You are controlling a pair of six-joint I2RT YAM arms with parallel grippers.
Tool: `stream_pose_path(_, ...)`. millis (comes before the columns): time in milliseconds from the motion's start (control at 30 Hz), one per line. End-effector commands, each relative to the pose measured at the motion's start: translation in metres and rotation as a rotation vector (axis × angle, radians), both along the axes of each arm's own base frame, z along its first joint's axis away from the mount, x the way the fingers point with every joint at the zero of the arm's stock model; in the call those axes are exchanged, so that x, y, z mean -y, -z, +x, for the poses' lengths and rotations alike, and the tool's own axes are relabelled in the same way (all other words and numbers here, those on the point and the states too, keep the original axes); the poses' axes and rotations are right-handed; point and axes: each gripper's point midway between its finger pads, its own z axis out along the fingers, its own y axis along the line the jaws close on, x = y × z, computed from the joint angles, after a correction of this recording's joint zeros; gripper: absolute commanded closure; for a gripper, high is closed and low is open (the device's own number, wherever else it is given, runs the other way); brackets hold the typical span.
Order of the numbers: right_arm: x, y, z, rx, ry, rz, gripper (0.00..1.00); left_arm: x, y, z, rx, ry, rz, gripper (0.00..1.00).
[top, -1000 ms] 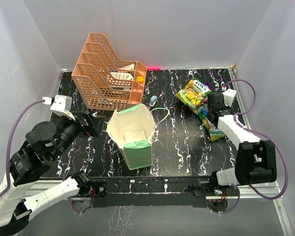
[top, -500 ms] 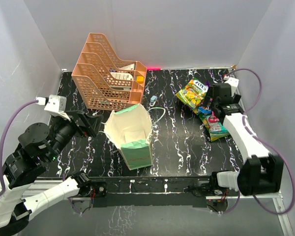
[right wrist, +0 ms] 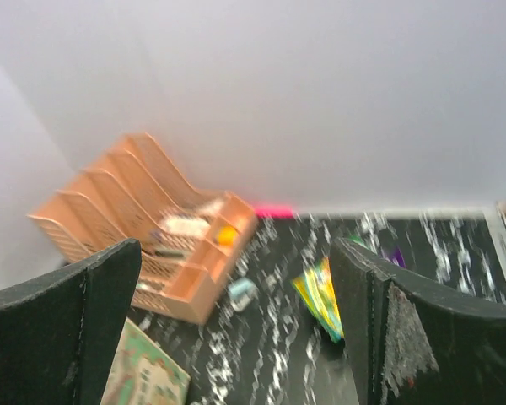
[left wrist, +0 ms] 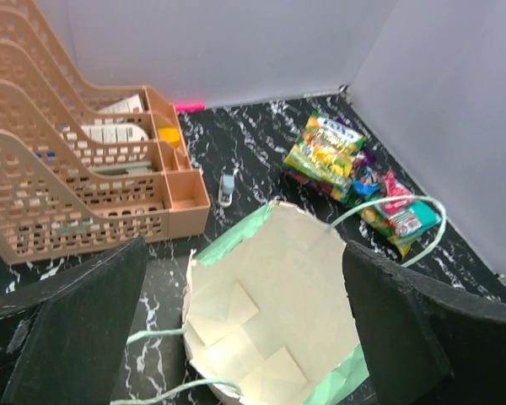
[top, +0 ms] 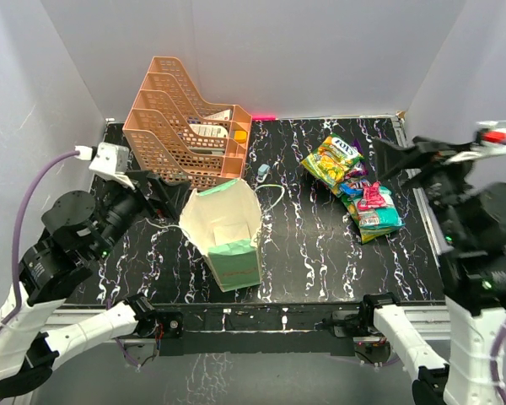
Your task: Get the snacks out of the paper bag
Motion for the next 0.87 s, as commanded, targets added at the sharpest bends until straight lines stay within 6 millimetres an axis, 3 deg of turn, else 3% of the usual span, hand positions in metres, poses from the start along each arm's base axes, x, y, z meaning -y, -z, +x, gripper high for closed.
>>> stream_pose_path(0,-0.028,-0.093,-0.069,0.259,-0.186,-0.024,0.02,-0.008,-0.053,-0.008,0.148,0.016,-0.067,0.02)
stream_pose_path(100,-0.028,-0.127,-0.093,0.337,-0.198,-0.029,0.02,-0.02,-0.069,-0.009,0.181,-0.019,-0.074,0.02)
stream_pose_path(267,-0.02,-0.154,-0.113,0.41,-0.154,-0.052,0.02,-0.039,-0.091,-0.017,0.243,-0.059,-0.11,0.02)
stream_pose_path(500,-0.006,-0.149,-0.104,0.376,-0.072,-0.018,0.02,-0.055,-0.098,-0.02,0.256,-0.107,-0.103,0.02)
stream_pose_path(700,0.003,-0.15,-0.099,0.363,-0.023,0.021,0.02,-0.057,-0.089,-0.018,0.241,-0.126,-0.089,0.02)
stream_pose_path(833,0.008,-0.14,-0.09,0.316,0.009,0.028,0.02,-0.057,-0.086,-0.016,0.239,-0.133,-0.086,0.02)
